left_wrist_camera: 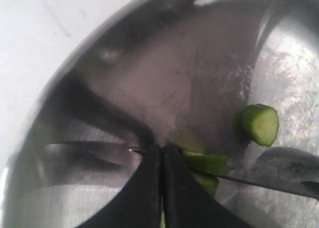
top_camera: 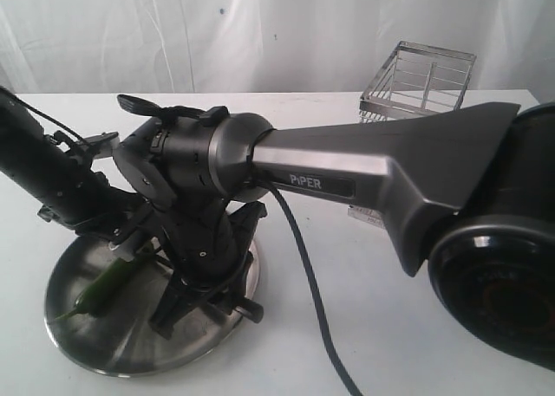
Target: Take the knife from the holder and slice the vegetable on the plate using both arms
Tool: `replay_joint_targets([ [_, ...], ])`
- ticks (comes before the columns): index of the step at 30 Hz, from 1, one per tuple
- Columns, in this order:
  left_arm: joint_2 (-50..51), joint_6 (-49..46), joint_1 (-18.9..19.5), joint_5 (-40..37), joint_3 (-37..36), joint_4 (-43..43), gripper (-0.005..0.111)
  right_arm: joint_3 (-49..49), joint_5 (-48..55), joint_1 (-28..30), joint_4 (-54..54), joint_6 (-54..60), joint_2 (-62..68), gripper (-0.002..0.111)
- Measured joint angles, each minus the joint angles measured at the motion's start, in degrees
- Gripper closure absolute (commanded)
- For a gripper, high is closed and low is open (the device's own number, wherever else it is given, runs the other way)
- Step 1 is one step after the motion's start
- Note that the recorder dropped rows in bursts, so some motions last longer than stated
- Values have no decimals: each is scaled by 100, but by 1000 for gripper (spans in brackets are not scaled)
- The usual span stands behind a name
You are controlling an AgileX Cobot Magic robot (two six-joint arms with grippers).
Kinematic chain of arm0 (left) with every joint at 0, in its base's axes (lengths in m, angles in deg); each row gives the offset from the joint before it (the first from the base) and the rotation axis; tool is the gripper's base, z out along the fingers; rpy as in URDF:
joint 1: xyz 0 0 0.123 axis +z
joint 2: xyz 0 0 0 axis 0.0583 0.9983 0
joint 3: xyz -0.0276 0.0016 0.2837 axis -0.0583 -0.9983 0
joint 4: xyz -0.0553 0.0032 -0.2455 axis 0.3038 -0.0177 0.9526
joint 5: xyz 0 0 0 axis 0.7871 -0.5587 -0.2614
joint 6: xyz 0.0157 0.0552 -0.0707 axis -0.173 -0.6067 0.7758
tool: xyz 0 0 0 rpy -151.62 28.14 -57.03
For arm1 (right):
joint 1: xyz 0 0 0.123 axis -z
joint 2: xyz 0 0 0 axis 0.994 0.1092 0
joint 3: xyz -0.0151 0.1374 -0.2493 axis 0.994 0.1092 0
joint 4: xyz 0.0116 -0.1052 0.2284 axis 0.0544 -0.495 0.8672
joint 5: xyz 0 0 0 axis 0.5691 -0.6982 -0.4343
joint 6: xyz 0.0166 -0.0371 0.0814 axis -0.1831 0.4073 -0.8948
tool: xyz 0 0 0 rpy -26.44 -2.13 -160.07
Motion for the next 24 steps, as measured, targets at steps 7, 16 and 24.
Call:
replay_joint_targets([
  [7,-525,0,-12,23,-24,-34,107,0,-87,0,-40,0,0,107],
  [16,-888,0,-12,-120,-24,-34,107,0,-87,10,-518,-21,0,107],
  [24,-1126,0,-12,-445,-24,-23,107,-11,-108,44,-139,-324,-368,107],
])
